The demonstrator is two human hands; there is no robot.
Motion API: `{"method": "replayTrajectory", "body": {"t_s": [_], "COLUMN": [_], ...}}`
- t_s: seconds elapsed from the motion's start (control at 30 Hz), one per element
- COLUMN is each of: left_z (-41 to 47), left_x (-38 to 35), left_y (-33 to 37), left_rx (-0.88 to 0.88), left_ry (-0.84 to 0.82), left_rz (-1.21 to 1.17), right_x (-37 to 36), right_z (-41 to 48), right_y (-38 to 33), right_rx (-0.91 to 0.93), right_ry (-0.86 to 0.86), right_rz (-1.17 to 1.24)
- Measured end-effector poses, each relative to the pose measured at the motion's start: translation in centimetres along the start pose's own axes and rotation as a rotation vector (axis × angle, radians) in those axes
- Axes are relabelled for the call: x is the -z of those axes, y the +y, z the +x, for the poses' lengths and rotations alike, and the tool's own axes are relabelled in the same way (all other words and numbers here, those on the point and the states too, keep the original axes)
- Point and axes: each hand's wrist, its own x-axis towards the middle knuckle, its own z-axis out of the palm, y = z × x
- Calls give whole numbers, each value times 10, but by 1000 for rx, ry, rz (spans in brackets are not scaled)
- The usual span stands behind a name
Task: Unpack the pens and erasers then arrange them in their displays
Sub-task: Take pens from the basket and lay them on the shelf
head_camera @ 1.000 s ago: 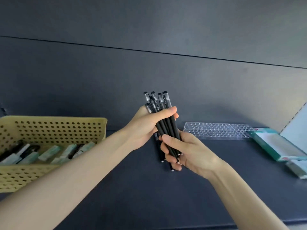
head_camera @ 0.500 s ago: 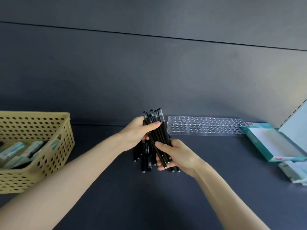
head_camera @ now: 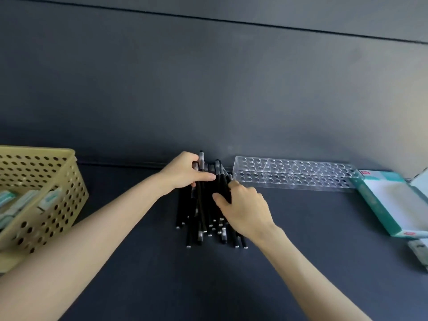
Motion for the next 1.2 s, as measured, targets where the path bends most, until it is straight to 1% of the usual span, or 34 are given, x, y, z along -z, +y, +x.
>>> {"method": "replayTrajectory", "body": {"t_s": [0.07,0.13,0.27,0.4,0.57,0.77,0.83,1.0,1.2], "left_z": [-2,-7,-34,-52,-48,-57,-62,-89,-148], "left_x": [-2,-5,-22,-44,-39,-23,-14,16,50], "left_y": [-5,-9,-25,-43,-57,-56,-47,-16,5], "left_rx": [-27,-52,-90,-113,-202,-253,-258,-324,-426], "left_ry": [88,145,210,168,91,102,121,268,491], "left_rz": [77,98,136,243,368,384,429,444,481], "right_x": [-2,-6,-18,-29,-35,-35,-28,5,28], "right_z": [-1,-1,-4,-8,-10,-13,-13,-16,-27], "right_y": [7,16,27,29,30,20,17,2,-49], "right_rx": [40,60,122,133,145,123,116,171,367], "right_ry": [59,98,93,29,-6,-42,-14,133,276], "right_rz": [-60,-78,15,123,85,42,32,19,102]}}
